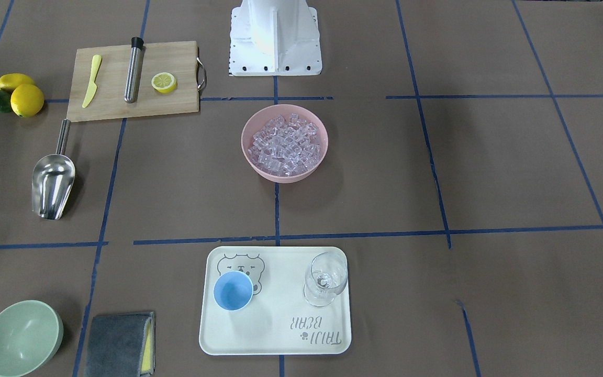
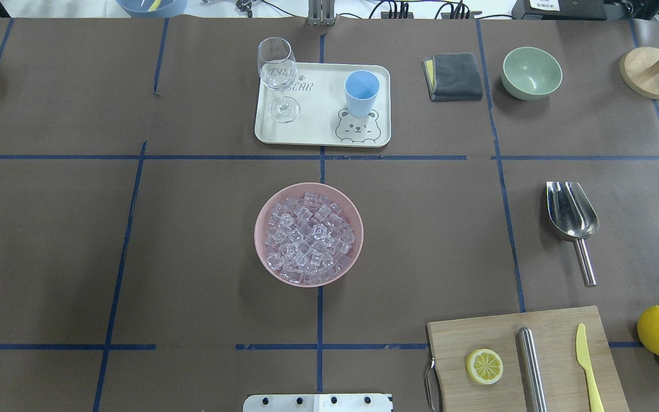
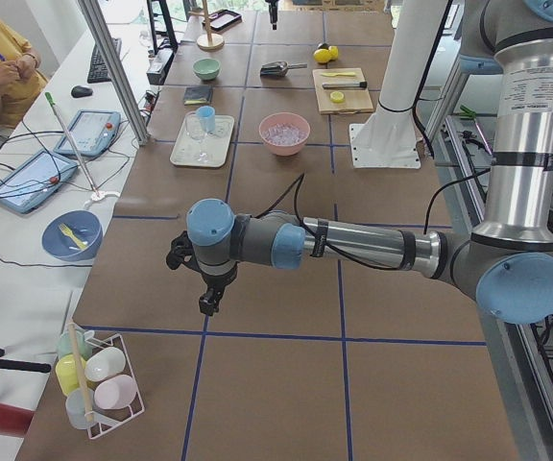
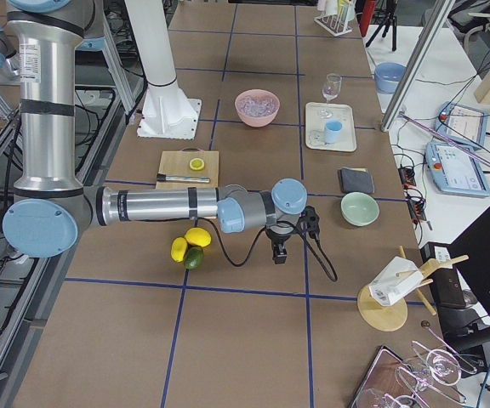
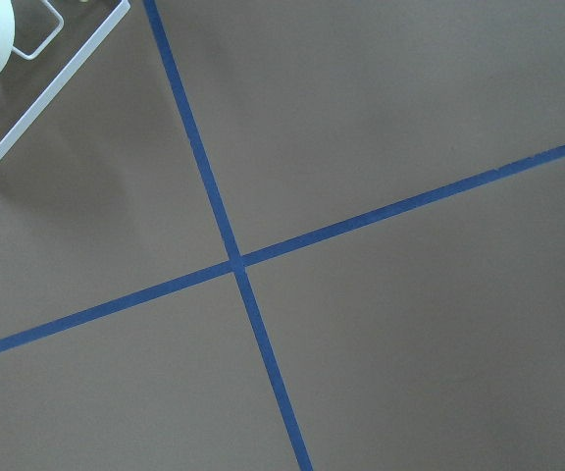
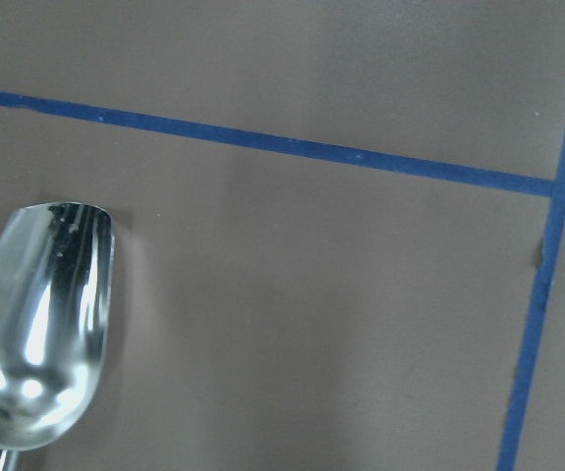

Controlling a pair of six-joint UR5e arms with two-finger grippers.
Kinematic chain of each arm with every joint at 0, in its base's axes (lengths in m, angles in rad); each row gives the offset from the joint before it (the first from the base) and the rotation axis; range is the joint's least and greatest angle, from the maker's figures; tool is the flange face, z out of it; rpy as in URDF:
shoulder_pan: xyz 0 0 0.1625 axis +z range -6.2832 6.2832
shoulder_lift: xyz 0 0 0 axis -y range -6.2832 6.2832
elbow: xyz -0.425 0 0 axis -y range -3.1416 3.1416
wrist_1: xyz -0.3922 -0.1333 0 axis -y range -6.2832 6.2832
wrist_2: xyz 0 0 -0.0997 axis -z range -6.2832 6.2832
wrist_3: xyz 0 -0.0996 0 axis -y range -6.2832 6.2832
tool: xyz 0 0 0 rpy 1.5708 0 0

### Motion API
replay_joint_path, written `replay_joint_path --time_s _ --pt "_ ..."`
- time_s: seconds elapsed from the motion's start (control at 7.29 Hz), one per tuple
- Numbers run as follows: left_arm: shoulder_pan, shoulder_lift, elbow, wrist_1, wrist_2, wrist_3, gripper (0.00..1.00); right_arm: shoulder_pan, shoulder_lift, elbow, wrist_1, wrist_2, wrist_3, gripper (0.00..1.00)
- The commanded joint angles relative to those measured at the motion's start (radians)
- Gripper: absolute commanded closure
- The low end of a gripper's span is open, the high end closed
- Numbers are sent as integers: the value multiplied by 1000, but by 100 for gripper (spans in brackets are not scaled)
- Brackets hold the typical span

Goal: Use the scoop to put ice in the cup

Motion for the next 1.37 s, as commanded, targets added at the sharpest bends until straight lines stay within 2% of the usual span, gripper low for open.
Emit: replay_joint_path --time_s 0.0,0.14,0.27,0.41,0.55,0.69,1.1,1.23 --pt "1 2 -7 -3 0 2 0 -165 -72 78 282 -12 359 0" --pt "1 2 -7 -5 0 0 0 -241 -84 81 395 -41 549 0" --pt "1 2 -7 -5 0 2 0 -332 -106 123 419 -155 605 0" --pt "1 2 -7 -5 0 2 0 -384 -144 166 419 -217 607 0" --pt "1 4 -7 -5 -2 2 0 -412 -167 194 417 -227 626 0" --pt "1 4 -7 -5 -2 2 0 -435 -185 211 417 -262 637 5" --pt "1 4 -7 -5 -2 2 0 -480 -216 213 417 -291 650 0" --pt "1 4 -8 -5 -2 2 0 -515 -221 216 427 -332 652 0"
